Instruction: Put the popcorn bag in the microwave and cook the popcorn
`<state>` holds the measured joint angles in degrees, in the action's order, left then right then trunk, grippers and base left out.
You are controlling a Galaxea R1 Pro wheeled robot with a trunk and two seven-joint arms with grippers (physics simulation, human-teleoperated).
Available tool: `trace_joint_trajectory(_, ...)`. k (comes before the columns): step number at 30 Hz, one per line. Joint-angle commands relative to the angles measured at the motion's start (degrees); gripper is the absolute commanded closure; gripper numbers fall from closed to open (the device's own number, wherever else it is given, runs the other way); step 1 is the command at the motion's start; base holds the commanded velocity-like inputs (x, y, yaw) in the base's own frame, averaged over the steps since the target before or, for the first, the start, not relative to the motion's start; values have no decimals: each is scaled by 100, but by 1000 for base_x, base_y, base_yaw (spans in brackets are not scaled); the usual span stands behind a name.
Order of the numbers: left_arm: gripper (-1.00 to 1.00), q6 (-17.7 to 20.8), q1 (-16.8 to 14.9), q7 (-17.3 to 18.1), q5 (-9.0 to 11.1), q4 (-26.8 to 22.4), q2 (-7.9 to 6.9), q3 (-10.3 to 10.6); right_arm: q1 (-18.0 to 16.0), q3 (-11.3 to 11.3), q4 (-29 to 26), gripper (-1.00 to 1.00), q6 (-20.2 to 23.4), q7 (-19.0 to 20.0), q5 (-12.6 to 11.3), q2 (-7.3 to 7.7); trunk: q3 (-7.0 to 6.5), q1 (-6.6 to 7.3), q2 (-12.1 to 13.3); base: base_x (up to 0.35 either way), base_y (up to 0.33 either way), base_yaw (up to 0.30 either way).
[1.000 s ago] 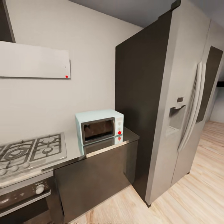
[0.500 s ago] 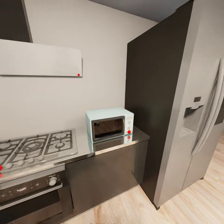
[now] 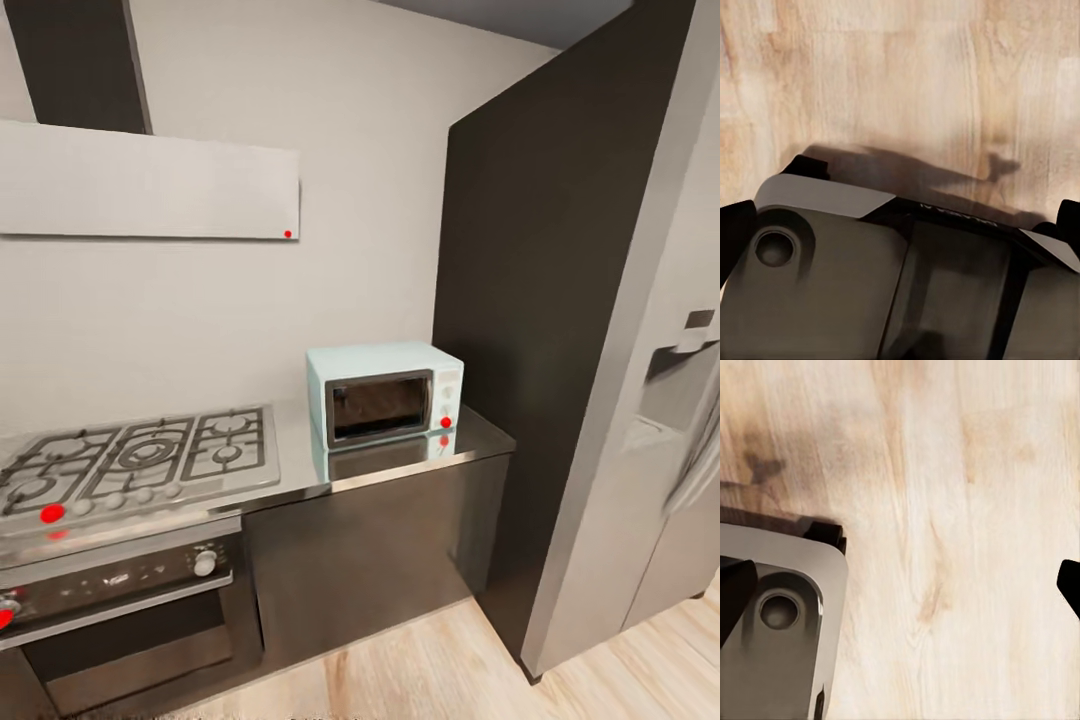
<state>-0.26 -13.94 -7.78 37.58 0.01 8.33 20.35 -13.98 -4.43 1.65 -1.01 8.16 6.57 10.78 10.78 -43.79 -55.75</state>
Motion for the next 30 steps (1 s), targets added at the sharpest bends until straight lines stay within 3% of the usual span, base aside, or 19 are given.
trace_joint_trajectory(1, -100, -2, -4, -21, 41, 0, 2, 48, -8, -41, 11, -100, -11, 11, 25, 2, 15, -1, -6, 0, 0, 216)
trace_joint_trajectory(6, -100, 4, -3, -21, 47, 6, 2, 48, -8, -41, 11, -100, -13, 10, 28, 3, 48, -1, -6, 0, -117, 225)
trace_joint_trajectory(30, -100, 0, -3, -30, 48, 0, -16, 42, -8, -32, 11, -100, -30, -7, -1, -14, 195, -1, -6, 31, -286, 234)
